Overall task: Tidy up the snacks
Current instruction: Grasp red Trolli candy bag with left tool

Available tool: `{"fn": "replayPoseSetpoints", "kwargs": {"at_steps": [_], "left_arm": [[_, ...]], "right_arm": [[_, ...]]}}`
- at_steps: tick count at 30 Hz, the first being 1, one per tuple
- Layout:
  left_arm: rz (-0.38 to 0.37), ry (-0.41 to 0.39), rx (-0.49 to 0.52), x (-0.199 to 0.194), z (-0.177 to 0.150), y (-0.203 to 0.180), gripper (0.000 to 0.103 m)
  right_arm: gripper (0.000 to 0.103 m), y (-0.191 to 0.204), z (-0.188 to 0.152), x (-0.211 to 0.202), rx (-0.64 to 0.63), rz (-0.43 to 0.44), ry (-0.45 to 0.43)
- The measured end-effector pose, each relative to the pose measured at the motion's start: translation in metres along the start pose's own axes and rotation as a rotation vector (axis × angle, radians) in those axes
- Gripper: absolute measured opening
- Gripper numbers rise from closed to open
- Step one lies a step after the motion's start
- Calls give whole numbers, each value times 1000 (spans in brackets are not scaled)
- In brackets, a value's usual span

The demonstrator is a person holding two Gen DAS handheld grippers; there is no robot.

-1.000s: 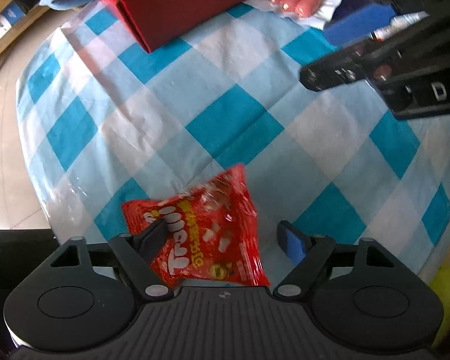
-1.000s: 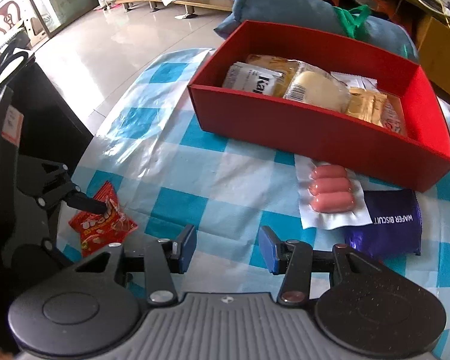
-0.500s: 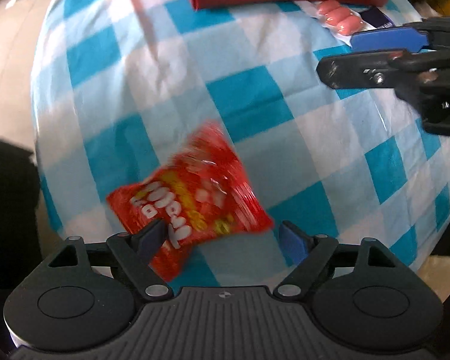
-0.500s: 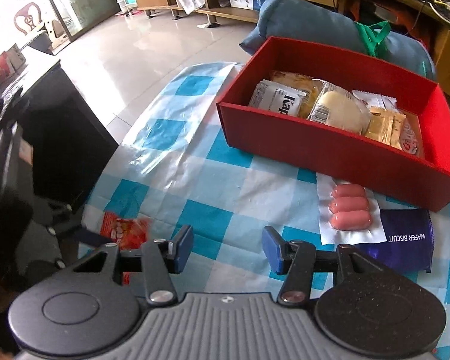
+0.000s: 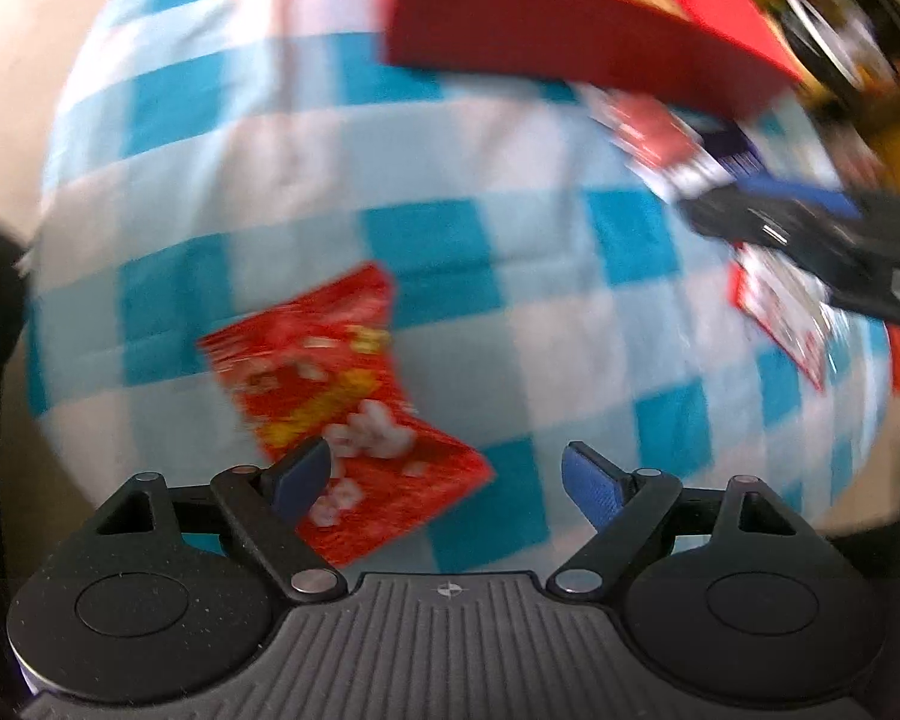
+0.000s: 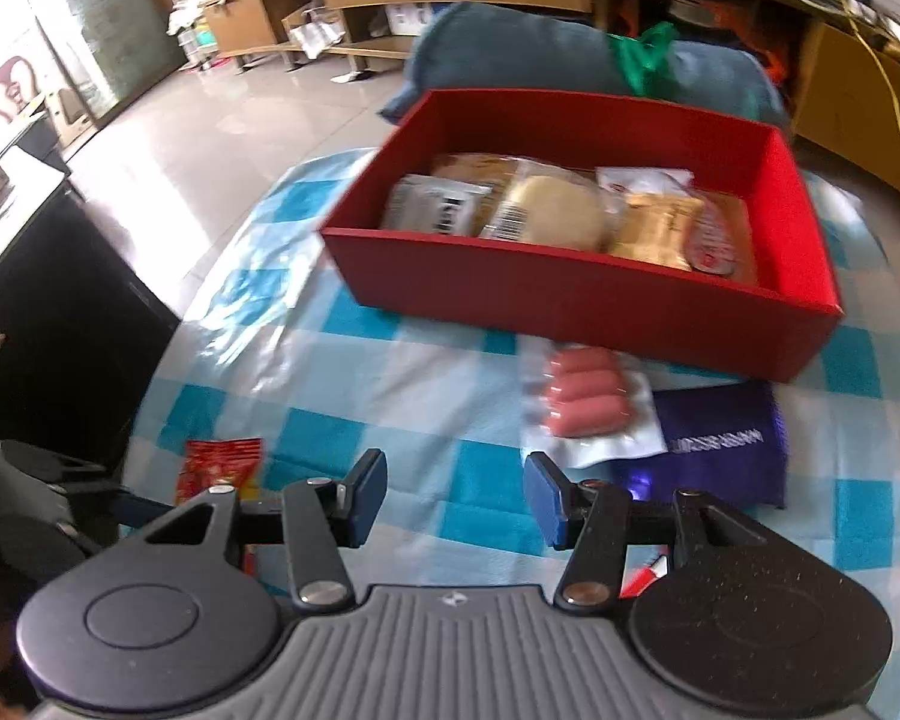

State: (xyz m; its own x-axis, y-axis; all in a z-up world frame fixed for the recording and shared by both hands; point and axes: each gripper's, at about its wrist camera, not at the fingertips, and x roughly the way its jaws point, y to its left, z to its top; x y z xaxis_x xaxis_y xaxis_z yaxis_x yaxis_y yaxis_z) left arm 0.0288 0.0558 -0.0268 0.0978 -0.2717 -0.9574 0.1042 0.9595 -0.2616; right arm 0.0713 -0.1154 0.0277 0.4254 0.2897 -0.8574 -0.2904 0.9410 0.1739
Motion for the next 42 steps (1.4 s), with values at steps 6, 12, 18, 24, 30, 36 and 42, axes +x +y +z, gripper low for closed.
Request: {"fn": "replayPoseSetpoints", "kwargs": {"at_steps": [6,12,18,24,30,36,42], "left_arm": [[48,-77,-208,-9,5,18,89],[94,-180,-138,-29,9,-3,91],[240,-93,-93,-6,4,-2,91],[157,11,-162,16,4,8,86],[160,-2,-92,19,7,-14,84],[190,-15,-44,23,5,-26,84],[204,-16,-32,23,5,-32,87]], "right_arm": [[46,-9,-1,-1,13,-8,3],[46,-14,-6,-4,9,-13,1],[46,-40,-18,-4,47,-37,34],[47,-72,-25,-4,112,-81,68],[47,-83,-22,-2,78,-106,101],[49,-89,-21,12,-79,-62,198],[54,-97,-30,24,-154,-41,263]]}}
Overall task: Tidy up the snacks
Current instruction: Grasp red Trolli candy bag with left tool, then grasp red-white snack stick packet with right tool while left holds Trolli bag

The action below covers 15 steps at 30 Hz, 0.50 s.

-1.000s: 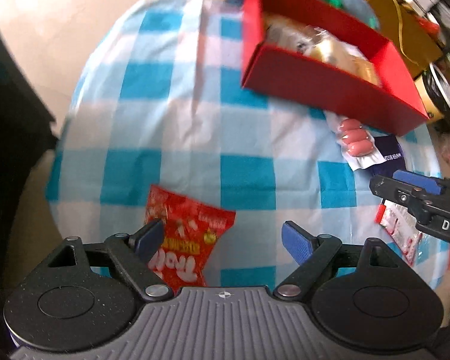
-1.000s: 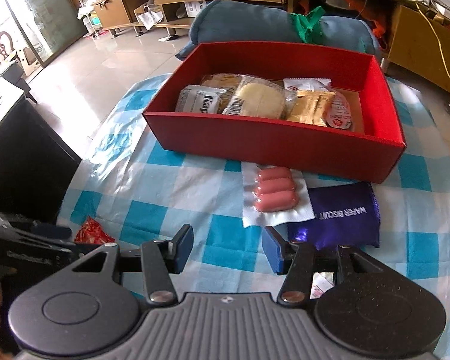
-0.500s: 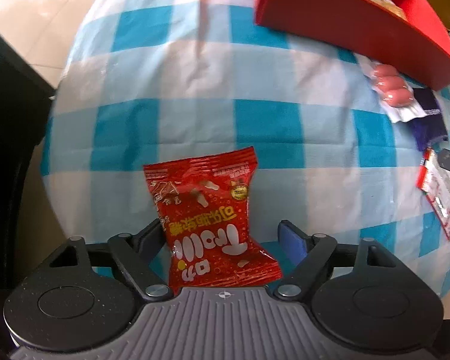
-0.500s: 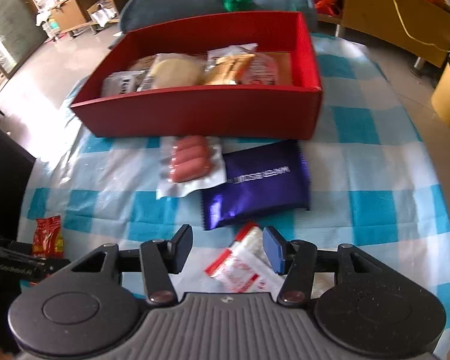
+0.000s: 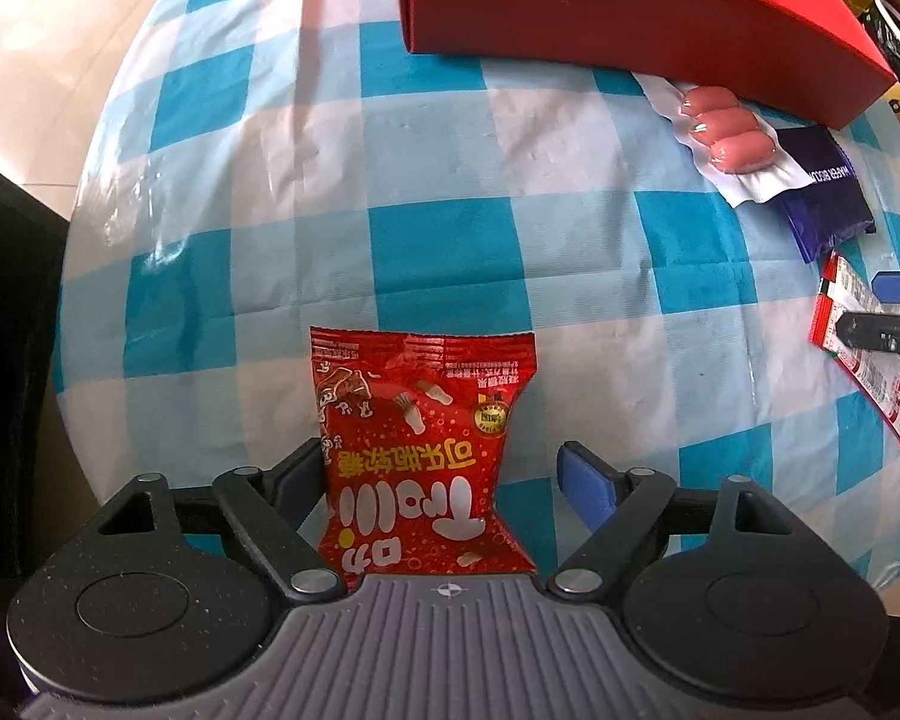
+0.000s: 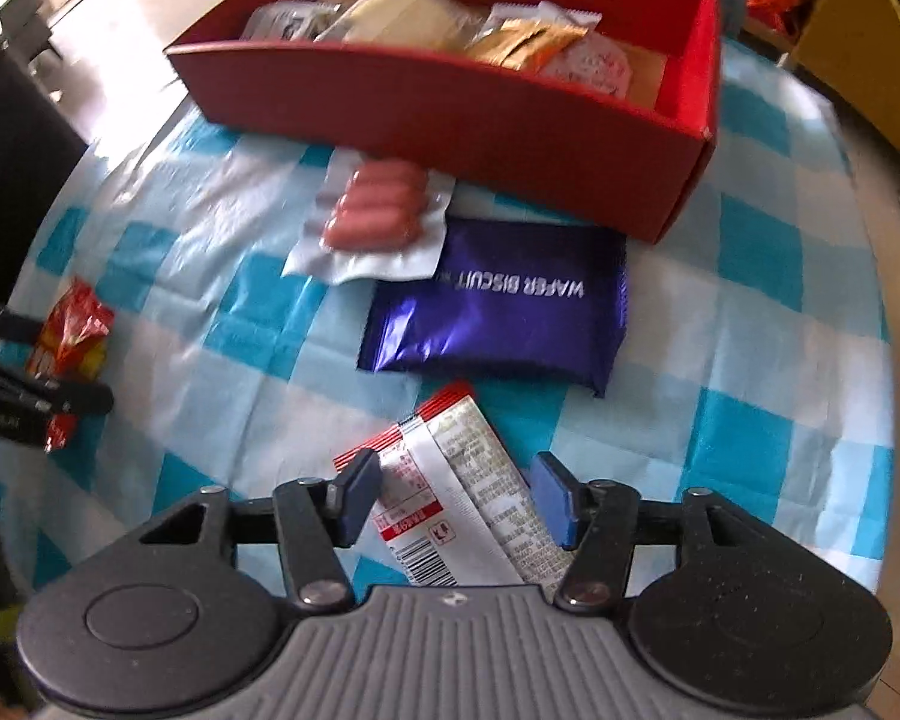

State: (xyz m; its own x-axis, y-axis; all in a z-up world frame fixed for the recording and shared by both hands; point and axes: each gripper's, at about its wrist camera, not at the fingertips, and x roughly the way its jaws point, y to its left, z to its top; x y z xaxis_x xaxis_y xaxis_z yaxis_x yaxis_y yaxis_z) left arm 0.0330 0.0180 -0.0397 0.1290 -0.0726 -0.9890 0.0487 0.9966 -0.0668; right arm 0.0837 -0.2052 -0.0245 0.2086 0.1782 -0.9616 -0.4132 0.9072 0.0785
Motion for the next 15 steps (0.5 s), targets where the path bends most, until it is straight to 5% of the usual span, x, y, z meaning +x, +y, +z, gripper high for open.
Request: {"fn": "replayPoseSetpoints", "kwargs": {"at_steps": [7,15], "left_arm": [[-19,-7,27,1,4,-12,87],[-20,-12,66,8,5,-28,87]], "right_arm": [[56,0,-9,-6,-18,25,0],[72,11,-18,5,-90,15,58]]}}
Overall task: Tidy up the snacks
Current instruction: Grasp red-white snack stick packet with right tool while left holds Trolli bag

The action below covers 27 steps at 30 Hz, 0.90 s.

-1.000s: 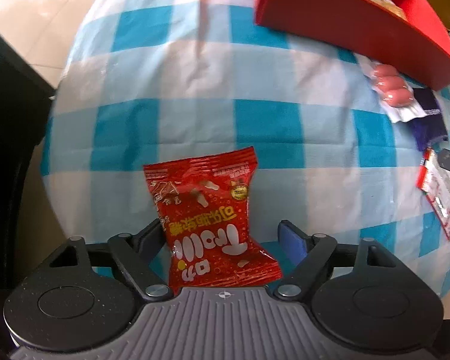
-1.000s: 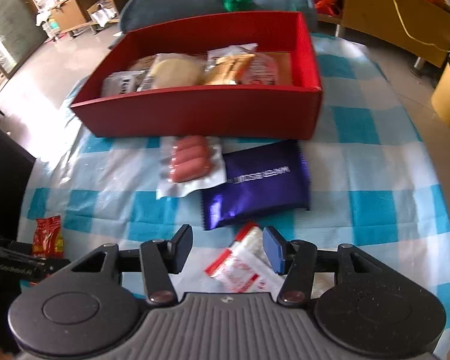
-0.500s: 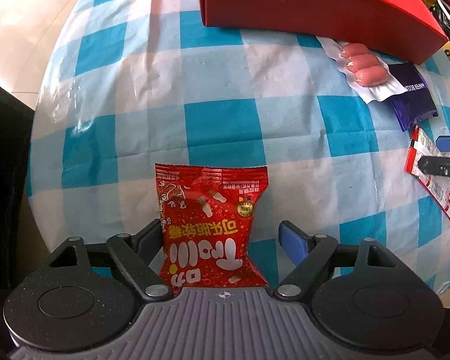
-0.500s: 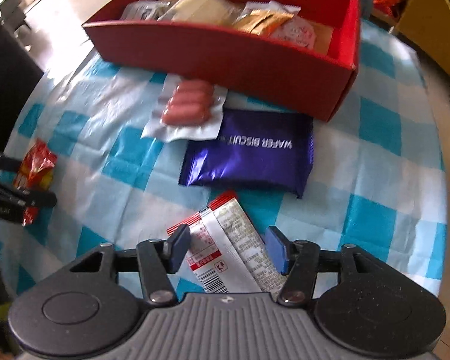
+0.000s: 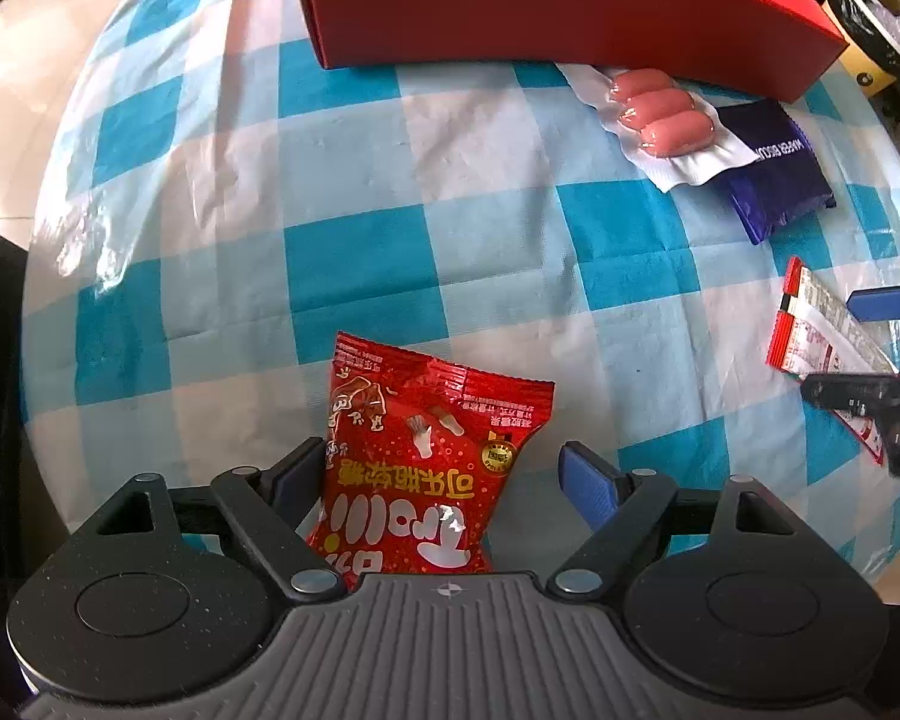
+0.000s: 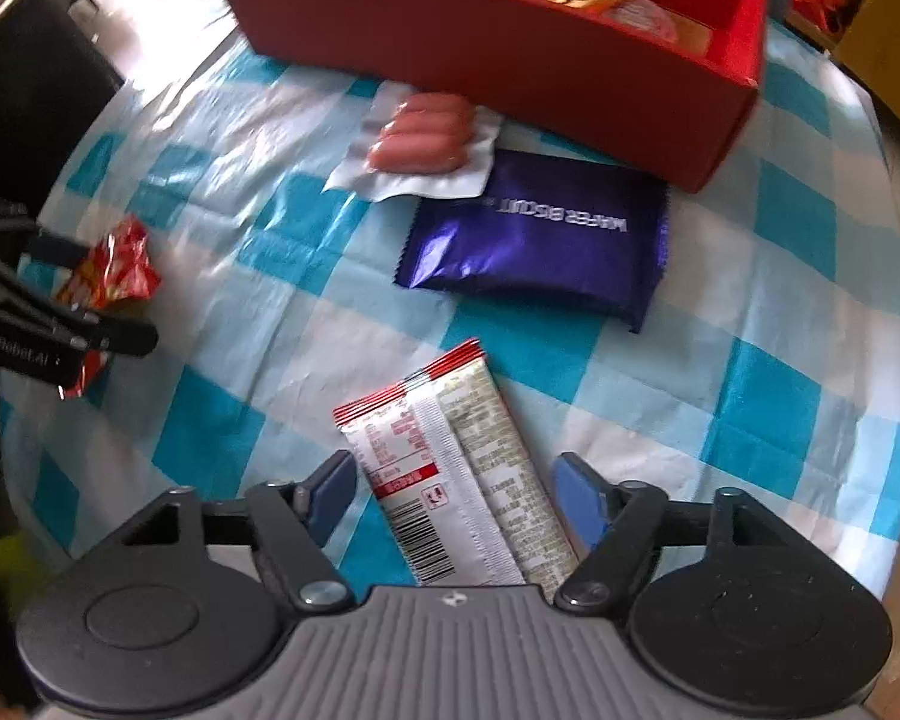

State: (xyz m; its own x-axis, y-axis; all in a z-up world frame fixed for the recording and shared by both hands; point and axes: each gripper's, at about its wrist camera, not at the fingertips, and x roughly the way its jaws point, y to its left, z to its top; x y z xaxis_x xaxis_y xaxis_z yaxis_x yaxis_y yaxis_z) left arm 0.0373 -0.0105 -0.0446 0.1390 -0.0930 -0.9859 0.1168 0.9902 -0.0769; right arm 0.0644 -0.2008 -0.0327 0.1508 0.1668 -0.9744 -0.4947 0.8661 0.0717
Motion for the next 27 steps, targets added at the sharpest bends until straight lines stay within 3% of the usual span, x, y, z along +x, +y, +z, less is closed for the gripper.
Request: {"fn": "replayPoseSetpoints", "kwargs": {"at_steps": [2,6,12,15,17,20,24,27], "left_arm": [[4,0,10,0,0,1,88],[-4,1,11,0,1,-1,90],[-51,-19,-32,-7,4,15,91],[-52,-25,-44,-7,4,20,90],[-29,-28,-22,-6,3,16,90],[15,-34,31,-3,1,8,87],[5,-54,46,-10,-2,7,66],[-15,-55,49,-13,-2,5,63]], "right_arm": [[85,10,-1,5,-21,-21,0],[100,32,-5,18,-71,-100,-2],[100,31,-9,18,4,-113,-20],[88,34,-12,13,21,-113,-32],[66,36,-17,2,39,-118,-52],[53,38,-18,-4,77,-122,-75],[47,34,-19,-11,127,-120,-99],[45,35,-17,-16,147,-123,-121]]}}
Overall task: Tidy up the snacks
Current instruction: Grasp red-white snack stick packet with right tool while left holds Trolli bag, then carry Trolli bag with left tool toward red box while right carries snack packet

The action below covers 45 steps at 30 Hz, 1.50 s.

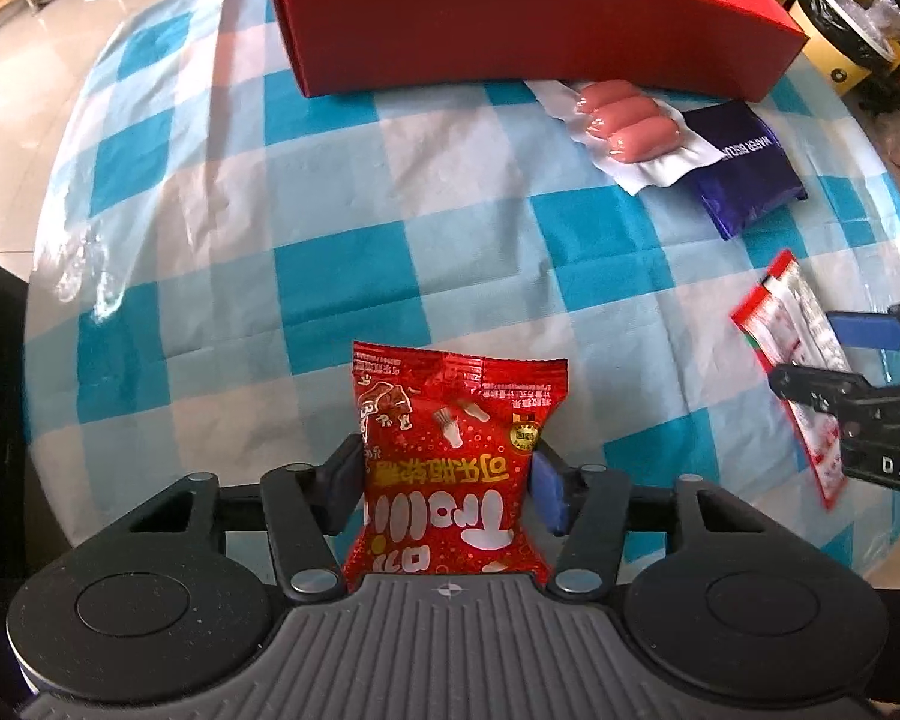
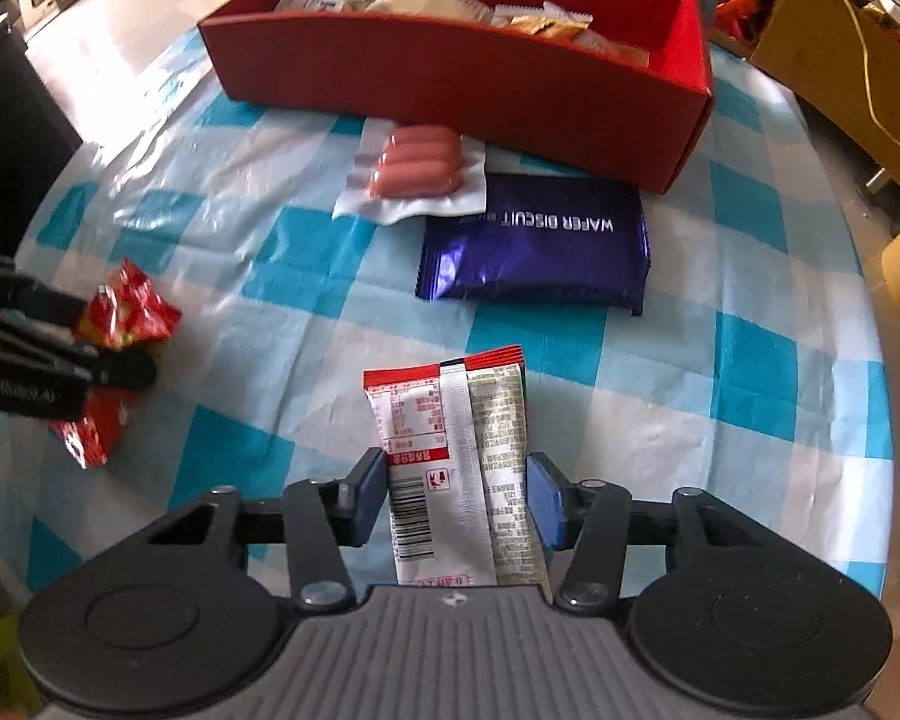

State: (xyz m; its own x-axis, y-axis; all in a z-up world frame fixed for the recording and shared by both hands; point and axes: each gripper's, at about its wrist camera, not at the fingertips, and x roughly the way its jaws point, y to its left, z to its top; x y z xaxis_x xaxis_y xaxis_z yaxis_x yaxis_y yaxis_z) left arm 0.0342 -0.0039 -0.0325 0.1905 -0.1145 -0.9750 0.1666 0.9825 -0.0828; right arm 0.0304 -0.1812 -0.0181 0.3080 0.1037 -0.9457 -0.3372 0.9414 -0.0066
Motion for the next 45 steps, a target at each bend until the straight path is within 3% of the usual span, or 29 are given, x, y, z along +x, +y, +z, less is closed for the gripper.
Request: {"fn": "replayPoseSetpoints", "kwargs": {"at_steps": [3,4,5,7,9,11,13,15,19,25,27,30,31,32,33,36,45], "left_arm": [[5,-6,6,-3,0,-3,61],[-6,-9,2,-4,1,-3,61],[-16,-11,-4,-5,1,-5,61],[-25,-18,-10,-7,3,-5,61],[-28,-18,-10,-7,5,-5,61],[-39,-5,-10,-6,6,-5,61],[-48,7,-9,-4,5,-3,62],[-48,8,-8,-1,6,-1,63],[-57,11,2,0,3,1,65],[-46,13,45,5,0,-9,81],[-36,20,47,8,-1,-9,88],[-25,11,57,8,-3,-12,89],[-16,6,58,7,-5,-13,87],[-7,3,64,7,-8,-14,86],[3,1,71,6,-9,-15,81],[11,-17,67,0,-14,-13,62],[-38,-53,18,-17,-2,-6,58]], "right_arm": [[39,3,5,-1,21,7,-21],[18,1,6,-3,37,14,-30],[4,-3,7,-4,71,38,-31],[4,-8,8,-2,109,61,-21],[6,-6,9,2,85,10,-7],[21,-5,9,-1,72,33,-24],[40,1,9,-8,-2,98,-29],[58,11,8,-9,-108,104,-22],[67,26,3,12,-214,113,75],[100,41,-7,24,-274,71,70],[100,40,-11,28,-276,36,69],[90,35,-12,25,-193,8,68],[79,34,-12,22,-179,7,61],[57,34,-13,17,-173,7,43],[51,35,-14,13,-165,5,32],[47,39,-19,10,-142,-15,20],[43,35,-8,-7,-21,1,-49]]}}
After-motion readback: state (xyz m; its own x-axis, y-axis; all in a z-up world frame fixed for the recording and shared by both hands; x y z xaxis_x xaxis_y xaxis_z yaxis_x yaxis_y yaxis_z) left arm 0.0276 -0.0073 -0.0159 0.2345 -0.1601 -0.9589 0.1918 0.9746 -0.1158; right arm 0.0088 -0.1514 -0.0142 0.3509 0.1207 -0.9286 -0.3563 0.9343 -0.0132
